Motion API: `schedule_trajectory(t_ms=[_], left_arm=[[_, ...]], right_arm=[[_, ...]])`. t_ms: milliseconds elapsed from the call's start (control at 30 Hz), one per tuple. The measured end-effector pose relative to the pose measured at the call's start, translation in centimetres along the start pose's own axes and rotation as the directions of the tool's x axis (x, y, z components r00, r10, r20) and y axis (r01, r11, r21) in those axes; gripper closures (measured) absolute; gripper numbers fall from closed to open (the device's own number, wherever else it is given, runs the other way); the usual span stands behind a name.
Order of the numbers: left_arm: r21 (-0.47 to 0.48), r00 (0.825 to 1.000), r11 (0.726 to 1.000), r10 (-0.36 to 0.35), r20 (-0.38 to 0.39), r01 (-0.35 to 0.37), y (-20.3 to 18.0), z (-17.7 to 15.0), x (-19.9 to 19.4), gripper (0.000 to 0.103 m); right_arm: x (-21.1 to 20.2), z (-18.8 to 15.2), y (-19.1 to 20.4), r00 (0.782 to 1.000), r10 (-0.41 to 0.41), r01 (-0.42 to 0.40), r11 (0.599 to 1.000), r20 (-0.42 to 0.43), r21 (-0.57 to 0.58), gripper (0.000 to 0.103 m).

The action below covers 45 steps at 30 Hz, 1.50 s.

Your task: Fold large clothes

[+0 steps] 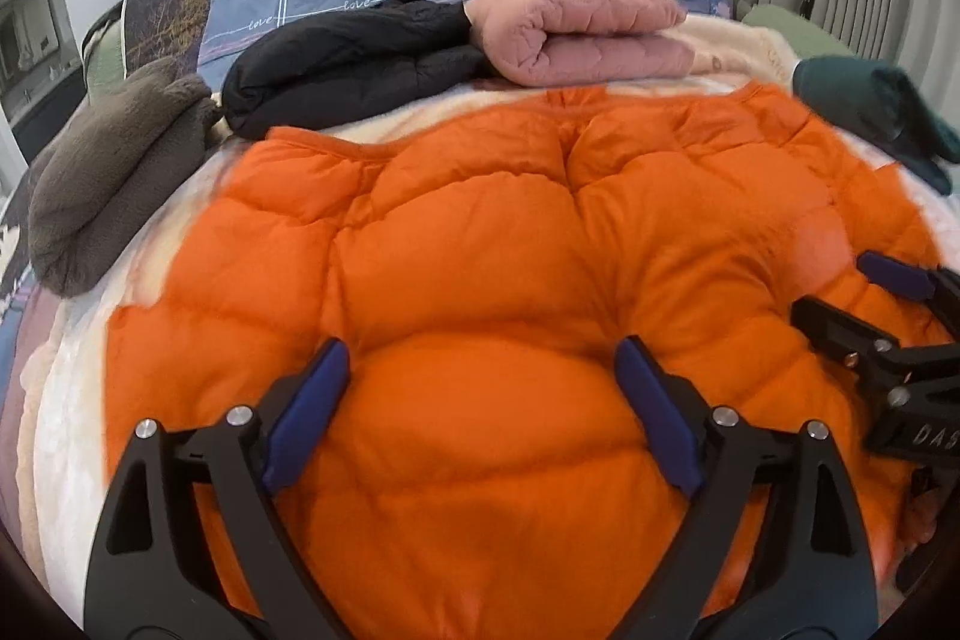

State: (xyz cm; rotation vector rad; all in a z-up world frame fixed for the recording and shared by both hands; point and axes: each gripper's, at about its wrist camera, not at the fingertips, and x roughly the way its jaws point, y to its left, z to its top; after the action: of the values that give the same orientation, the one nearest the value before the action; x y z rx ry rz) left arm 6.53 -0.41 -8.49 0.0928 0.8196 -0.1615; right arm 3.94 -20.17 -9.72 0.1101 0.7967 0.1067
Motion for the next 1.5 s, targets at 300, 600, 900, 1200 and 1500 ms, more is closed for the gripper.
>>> schedule_trajectory(t_ms=[300, 600, 900, 1200, 1500], left_arm=[[0.116, 0.999, 0.993, -0.037, 0.023, 0.034, -1.5, -5.0, -4.0, 0.012], [0.115, 1.0, 0.993, -0.021, 0.001, 0.021, -1.4, -5.5, -3.2, 0.011], [0.199, 0.999, 0.979, -0.043, 0.028, 0.036, -2.2, -8.1, -7.0, 0.009], [0.157, 0.998, 0.986, -0.055, 0.03, 0.05, -1.7, -7.8, -7.6, 0.009], [0.106, 0.971, 0.994, 0.009, 0.24, -0.035, -0.2, -1.1, -10.4, 0.015]], right_arm=[[-1.7, -5.8, 0.8, 0.999, -0.01, 0.006, 0.997, -0.048, -0.076, 0.007], [-2.2, -5.5, 1.1, 0.996, -0.02, 0.012, 0.996, -0.083, -0.089, 0.004], [-4.4, -8.8, 0.8, 0.991, 0.0, -0.016, 0.994, -0.136, -0.111, 0.002], [-6.8, -7.1, 0.5, 0.994, 0.014, -0.021, 0.998, -0.108, -0.064, 0.002], [-7.1, 1.1, 0.5, 0.996, 0.009, -0.004, 0.998, 0.083, -0.063, 0.002]])
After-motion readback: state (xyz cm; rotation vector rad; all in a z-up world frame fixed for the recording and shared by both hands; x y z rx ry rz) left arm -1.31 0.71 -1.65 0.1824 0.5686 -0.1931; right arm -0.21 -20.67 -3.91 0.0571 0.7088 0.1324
